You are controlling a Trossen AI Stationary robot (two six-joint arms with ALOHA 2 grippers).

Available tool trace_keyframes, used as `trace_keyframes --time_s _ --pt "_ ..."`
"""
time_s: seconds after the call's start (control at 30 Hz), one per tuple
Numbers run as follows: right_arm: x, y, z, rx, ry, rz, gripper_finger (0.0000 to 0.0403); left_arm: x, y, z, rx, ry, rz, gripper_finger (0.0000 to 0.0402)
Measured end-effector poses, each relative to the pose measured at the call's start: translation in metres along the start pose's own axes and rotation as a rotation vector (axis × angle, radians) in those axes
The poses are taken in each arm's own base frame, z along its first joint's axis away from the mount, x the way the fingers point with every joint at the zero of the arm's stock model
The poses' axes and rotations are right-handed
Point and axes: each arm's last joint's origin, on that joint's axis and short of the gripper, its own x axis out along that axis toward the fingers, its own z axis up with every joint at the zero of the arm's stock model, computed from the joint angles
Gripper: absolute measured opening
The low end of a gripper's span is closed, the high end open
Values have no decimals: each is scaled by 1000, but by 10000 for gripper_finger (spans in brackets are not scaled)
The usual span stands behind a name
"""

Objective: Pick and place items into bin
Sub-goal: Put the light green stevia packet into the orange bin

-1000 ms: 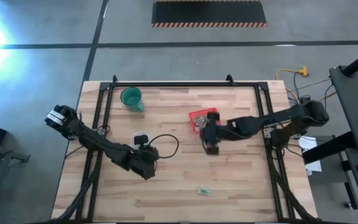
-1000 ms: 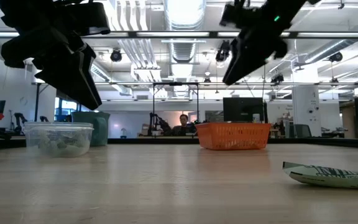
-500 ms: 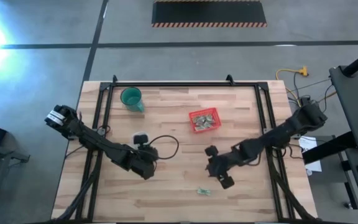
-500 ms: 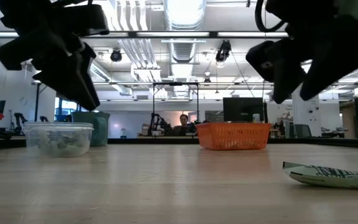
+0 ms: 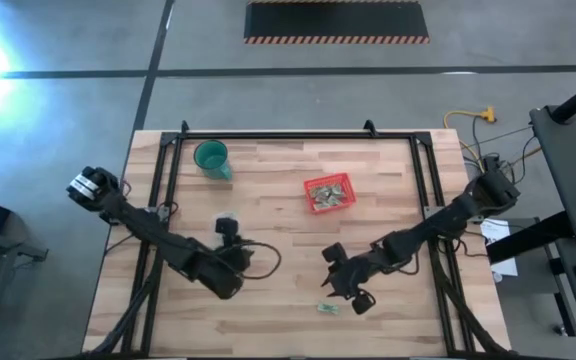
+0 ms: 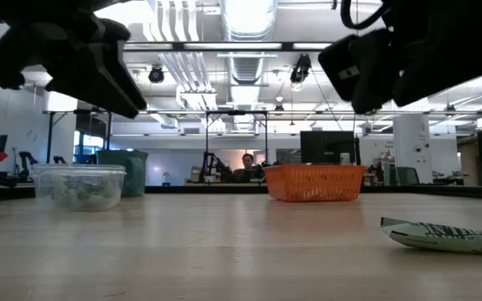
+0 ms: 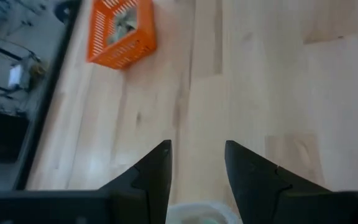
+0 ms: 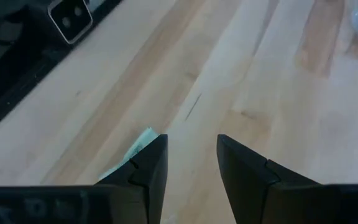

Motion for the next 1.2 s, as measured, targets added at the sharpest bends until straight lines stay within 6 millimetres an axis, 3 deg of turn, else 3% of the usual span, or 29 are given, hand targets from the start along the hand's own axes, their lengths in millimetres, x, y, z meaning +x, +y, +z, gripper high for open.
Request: trace_keyframes --time_s 0.2,0.47,0.6,0.83,1.03,1.2 --pt "13 0 -11 16 26 7 128 -21 8 -26 -22 -182 68 132" --pt "21 2 -10 30 -21 83 128 -38 31 -61 -107 -624 -186 132" --pt "28 2 -14 84 -6 83 128 -43 40 -74 -151 -708 -243 132" --pt "46 2 -25 133 45 79 162 -44 40 -73 -155 -721 -260 132" --pt "48 2 -23 140 49 80 204 -41 34 -65 -129 -701 -259 132" --pt "53 2 -28 141 66 91 216 -42 31 -59 -122 -698 -258 132"
